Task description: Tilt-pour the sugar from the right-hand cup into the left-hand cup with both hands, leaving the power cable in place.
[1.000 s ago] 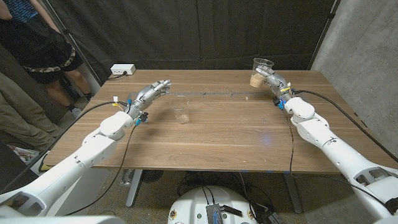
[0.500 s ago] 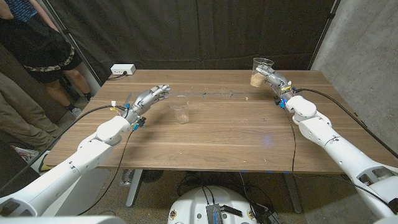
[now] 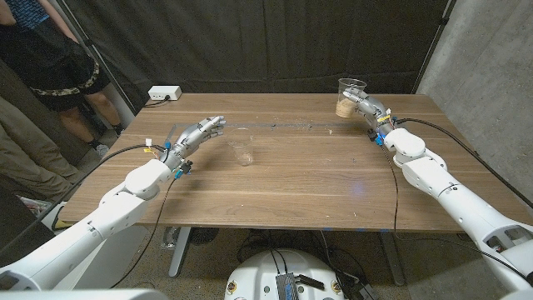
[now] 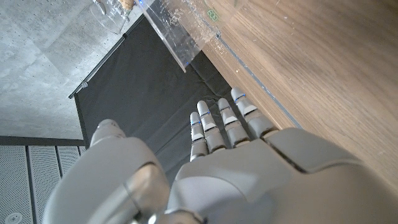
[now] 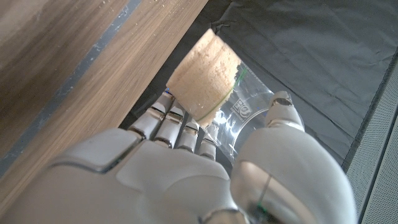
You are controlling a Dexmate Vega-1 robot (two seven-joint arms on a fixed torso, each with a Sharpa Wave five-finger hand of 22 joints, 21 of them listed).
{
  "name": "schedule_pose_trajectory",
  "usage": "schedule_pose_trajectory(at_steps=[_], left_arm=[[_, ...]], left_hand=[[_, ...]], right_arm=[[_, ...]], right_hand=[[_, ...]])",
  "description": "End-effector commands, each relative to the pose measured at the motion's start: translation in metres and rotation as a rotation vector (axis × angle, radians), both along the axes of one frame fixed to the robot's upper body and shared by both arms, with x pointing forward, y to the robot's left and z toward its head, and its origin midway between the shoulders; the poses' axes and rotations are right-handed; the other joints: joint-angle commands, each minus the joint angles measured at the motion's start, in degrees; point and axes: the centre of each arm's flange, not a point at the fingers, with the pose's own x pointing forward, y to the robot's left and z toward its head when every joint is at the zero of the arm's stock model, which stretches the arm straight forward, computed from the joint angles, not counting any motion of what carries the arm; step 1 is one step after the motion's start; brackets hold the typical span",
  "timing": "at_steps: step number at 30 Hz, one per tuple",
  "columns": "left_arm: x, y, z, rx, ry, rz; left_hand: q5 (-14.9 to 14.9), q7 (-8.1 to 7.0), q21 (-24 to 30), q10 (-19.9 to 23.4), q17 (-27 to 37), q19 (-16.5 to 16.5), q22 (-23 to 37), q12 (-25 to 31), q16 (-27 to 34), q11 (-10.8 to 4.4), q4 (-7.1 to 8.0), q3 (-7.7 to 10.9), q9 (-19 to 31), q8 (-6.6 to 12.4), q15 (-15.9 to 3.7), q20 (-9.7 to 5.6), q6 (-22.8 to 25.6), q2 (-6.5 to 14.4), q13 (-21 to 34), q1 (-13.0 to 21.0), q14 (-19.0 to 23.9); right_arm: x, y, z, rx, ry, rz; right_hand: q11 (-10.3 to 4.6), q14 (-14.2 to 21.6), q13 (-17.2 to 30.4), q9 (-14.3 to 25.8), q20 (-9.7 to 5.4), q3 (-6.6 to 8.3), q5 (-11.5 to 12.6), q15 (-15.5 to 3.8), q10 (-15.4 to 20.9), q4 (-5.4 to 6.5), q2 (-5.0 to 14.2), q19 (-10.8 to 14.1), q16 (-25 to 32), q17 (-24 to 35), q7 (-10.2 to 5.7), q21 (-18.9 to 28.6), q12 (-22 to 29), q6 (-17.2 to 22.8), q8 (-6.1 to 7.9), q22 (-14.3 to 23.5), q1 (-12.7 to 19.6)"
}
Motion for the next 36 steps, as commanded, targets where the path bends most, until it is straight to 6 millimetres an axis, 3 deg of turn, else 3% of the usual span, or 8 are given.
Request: schedule_pose_trajectory(at_steps=[1,10,16,36], left_arm=[[-0.007,0.013,-0.005,0.019,0.003,-0.015],[-0.01,0.03,-0.013,0.037,0.013,-0.013],[-0.009,0.041,-0.014,0.067,0.012,-0.006],[0.006,0.045,0.017,0.274,0.003,0.01]], left_hand=[[0.55,0.03,-0.31,-1.01,0.33,-0.64,0.33,-0.5,-0.11,0.21,0.56,-1.49,0.35,-0.8,-3.91,0.81,-1.5,-1.2,0.32,-1.1,-1.39],[1.38,0.12,-1.16,-4.11,0.49,-3.18,0.36,-1.38,-0.34,0.27,1.22,-4.0,0.54,-2.53,-3.33,1.75,-6.09,-2.27,0.47,-2.79,-4.22],[1.53,0.29,-1.23,-4.41,0.5,-3.48,0.35,-1.4,-0.3,0.12,1.23,-4.43,0.57,-2.63,-3.18,1.88,-6.37,-2.4,0.5,-2.88,-4.53],[2.38,0.04,-1.48,-6.74,0.34,-4.75,0.27,-1.74,-0.38,-0.08,-0.1,-5.62,0.66,-3.44,-3.18,2.05,-8.77,-2.9,0.58,-0.57,-6.28]], right_arm=[[-0.006,-0.001,0.003,-0.019,0.012,-0.022],[-0.006,0.01,0.003,-0.043,0.022,-0.026],[-0.008,0.016,0.004,-0.05,0.019,-0.035],[-0.013,0.015,0.008,-0.037,0.009,-0.065]], right_hand=[[0.19,0.93,0.34,0.14,-0.12,0.21,-0.09,-10.24,0.72,0.35,0.46,-0.12,-0.17,0.19,0.13,0.23,0.59,0.63,0.36,0.26,0.05],[0.14,1.03,0.59,0.21,-0.2,0.28,-0.09,-10.34,0.79,0.3,0.53,-0.11,-0.38,0.33,0.13,0.24,0.78,0.75,0.44,0.27,0.22],[0.04,1.09,0.73,0.26,-0.21,0.31,-0.09,-10.33,0.7,0.28,0.57,-0.09,-0.5,0.41,0.11,0.25,0.82,0.81,0.49,0.27,0.3],[0.13,1.26,1.14,0.37,-0.27,0.39,-0.11,-10.34,0.71,0.25,0.62,-0.13,-0.89,0.64,0.24,0.24,1.08,1.06,0.64,0.28,0.47]])
